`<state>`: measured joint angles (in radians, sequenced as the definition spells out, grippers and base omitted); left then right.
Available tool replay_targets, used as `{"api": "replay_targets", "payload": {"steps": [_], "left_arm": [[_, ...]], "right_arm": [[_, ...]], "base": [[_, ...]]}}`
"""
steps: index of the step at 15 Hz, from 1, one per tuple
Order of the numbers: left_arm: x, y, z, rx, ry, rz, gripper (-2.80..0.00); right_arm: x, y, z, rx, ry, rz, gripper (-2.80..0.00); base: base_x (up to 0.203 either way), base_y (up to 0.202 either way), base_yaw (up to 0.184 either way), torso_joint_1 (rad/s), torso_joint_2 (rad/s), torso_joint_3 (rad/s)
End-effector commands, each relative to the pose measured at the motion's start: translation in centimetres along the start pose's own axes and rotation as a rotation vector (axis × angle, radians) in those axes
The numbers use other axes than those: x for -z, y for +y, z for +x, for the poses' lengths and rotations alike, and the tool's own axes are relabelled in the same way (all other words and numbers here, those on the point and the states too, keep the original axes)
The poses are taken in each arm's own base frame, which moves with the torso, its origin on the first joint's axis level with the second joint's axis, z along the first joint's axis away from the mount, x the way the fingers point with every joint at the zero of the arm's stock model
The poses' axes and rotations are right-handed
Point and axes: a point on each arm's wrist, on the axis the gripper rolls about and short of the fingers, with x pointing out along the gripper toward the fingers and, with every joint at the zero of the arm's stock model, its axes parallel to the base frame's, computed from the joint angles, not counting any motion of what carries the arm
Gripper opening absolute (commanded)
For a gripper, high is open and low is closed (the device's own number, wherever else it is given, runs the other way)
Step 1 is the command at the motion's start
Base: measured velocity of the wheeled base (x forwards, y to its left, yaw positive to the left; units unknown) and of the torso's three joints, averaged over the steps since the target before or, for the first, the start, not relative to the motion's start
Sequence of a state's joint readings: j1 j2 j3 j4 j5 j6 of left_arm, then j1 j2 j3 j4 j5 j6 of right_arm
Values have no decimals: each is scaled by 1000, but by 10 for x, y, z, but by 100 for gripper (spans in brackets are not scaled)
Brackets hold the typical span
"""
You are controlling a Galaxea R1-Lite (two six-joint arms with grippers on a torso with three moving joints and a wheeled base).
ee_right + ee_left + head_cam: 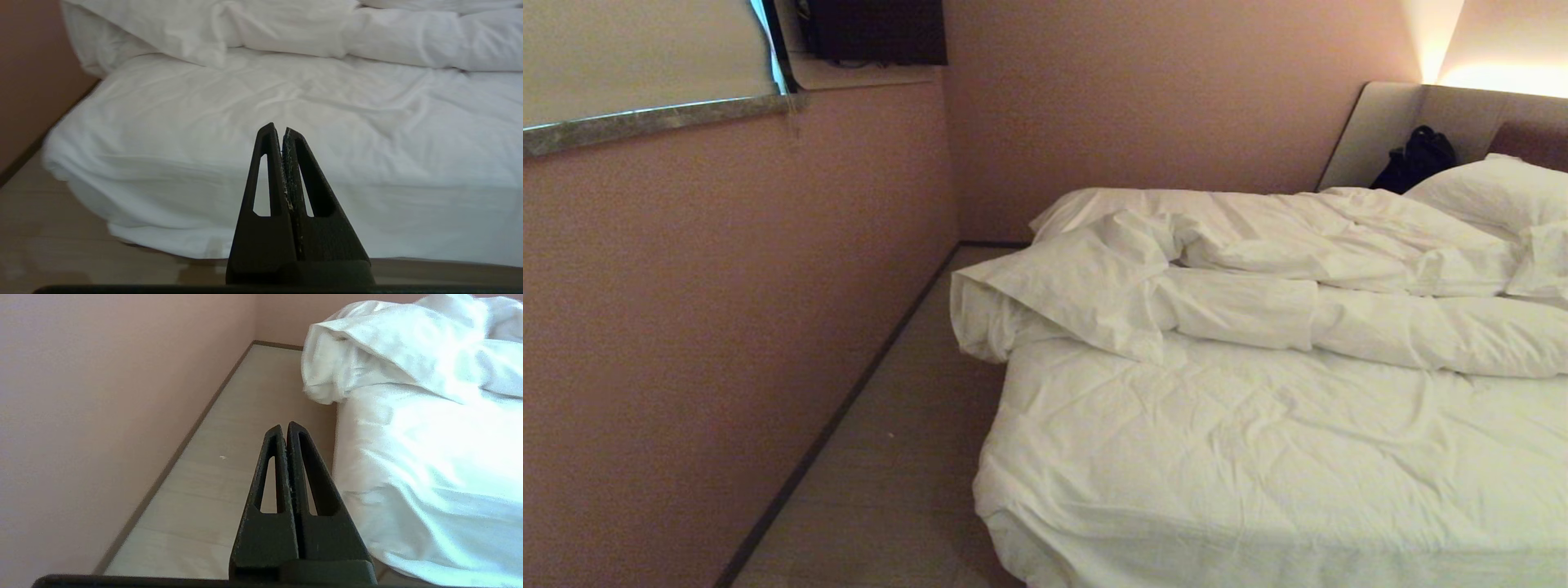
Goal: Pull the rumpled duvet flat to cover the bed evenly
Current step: Hold the folded corner of the quilt
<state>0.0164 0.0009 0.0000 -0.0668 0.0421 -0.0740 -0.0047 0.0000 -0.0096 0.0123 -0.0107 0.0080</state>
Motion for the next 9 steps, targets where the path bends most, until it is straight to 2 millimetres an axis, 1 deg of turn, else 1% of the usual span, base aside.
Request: {"api": "replay_targets", "payload": {"steps": [1, 3, 9], "left_arm": [[0, 0, 0, -1, 0, -1, -280], [0, 0, 0, -1, 0, -1, -280], [0, 0, 0, -1, 0, -1, -280]], "right_arm": [[0, 0, 0, 0, 2, 1, -280], [0, 0, 0, 0, 2, 1, -280], [0, 0, 0, 0, 2, 1, -280]], "base": [[0, -177, -4, 2, 1, 7], [0, -106, 0, 3, 1, 4], [0, 0, 0, 0, 0, 0]]}}
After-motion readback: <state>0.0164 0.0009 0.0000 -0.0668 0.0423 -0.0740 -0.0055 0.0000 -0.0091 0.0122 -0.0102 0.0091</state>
